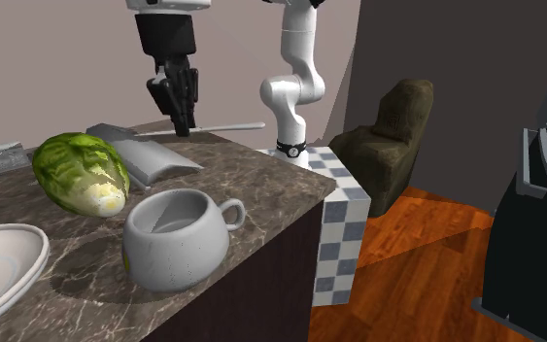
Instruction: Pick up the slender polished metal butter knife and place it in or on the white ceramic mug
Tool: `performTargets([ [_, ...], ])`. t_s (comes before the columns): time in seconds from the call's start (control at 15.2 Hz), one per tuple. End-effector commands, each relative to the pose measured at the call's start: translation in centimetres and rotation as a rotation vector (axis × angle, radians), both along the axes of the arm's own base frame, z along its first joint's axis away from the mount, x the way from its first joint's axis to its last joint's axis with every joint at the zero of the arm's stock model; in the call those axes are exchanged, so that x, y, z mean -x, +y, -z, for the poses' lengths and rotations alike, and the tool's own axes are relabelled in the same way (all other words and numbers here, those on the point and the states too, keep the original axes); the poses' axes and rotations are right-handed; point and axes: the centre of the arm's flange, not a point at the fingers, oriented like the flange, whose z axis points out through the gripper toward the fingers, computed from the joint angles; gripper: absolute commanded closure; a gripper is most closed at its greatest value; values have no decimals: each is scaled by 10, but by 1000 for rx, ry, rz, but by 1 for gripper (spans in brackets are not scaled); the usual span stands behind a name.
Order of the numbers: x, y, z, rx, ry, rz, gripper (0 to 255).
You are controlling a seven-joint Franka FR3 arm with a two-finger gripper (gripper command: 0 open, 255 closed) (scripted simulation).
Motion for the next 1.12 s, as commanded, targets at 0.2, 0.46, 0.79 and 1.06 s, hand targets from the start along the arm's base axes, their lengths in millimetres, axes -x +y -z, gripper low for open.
performTargets([
  [0.2,-64,-10,-3,-1,-2,-2,255],
  [0.46,-96,-14,0,-1,-2,-2,255],
  [0.79,-96,-14,27,-1,-2,-2,255],
  [1.06,-96,-14,48,-1,-2,-2,255],
])
